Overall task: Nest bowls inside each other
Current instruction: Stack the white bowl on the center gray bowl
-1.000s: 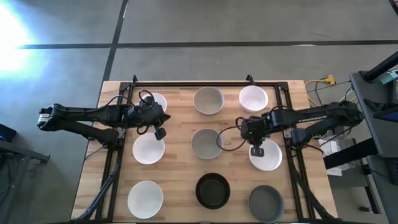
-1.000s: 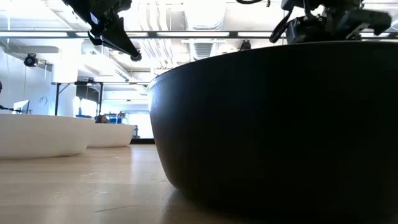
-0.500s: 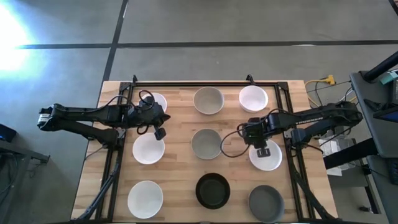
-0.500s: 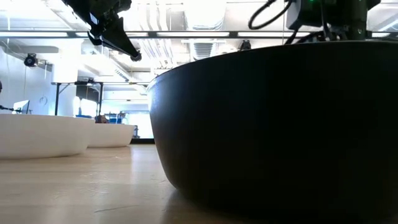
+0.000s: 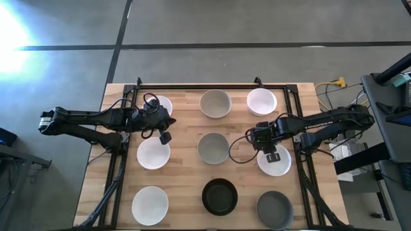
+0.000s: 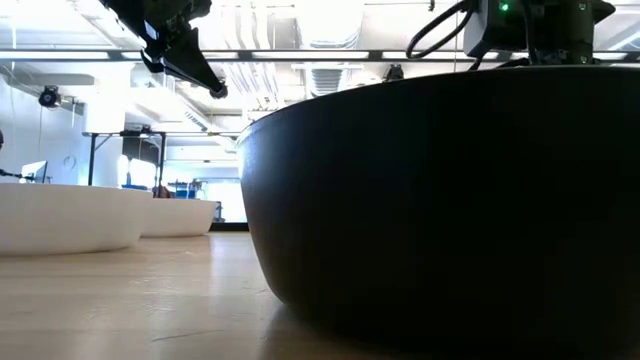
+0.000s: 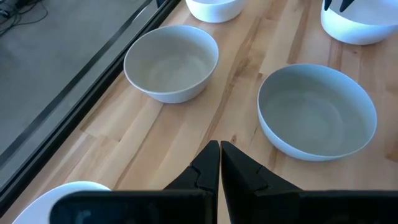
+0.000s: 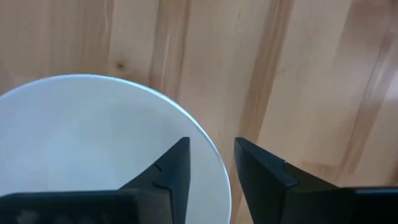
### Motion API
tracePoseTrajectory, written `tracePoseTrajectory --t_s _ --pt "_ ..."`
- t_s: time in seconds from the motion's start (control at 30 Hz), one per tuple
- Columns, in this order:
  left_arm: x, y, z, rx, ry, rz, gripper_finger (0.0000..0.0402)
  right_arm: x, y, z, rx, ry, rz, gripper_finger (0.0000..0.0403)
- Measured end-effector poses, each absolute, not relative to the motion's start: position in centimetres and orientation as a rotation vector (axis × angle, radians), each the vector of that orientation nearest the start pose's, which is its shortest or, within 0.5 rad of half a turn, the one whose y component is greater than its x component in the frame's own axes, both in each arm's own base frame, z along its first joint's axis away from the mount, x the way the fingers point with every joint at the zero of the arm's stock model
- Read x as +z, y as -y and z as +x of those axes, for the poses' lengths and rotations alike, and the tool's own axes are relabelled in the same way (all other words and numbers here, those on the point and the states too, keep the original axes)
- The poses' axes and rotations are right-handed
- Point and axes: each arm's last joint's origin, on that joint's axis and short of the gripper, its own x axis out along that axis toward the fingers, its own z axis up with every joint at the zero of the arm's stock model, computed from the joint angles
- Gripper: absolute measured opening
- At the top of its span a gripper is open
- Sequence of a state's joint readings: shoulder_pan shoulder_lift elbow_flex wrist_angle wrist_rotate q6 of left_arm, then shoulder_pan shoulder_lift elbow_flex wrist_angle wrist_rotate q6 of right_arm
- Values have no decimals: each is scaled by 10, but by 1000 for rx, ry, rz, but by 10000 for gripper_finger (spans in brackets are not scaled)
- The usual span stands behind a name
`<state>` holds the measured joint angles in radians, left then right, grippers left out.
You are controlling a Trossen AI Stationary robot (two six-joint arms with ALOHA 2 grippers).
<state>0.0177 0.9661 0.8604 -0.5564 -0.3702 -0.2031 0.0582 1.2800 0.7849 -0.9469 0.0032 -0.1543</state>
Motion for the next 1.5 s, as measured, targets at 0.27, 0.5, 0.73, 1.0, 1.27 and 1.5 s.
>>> tracePoseTrajectory --t_s 0.27,0.5,0.73,1.0,1.27,1.5 --pt "296 -14 194 438 -613 -77 0 177 -12 210 175 -1535 -180 116" --pt "296 -14 194 451 -605 -121 0 160 -13 219 189 -1624 -170 112" --pt "296 -13 194 442 -605 -131 0 165 -15 229 195 -1600 -106 36" --pt "296 -14 194 443 -606 -131 0 184 -12 242 141 -1526 -20 10" --pt "296 -14 194 444 -606 -130 0 223 -3 250 108 -1541 29 9" --pt "296 -14 194 444 -606 -130 0 275 10 270 25 -1382 144 9"
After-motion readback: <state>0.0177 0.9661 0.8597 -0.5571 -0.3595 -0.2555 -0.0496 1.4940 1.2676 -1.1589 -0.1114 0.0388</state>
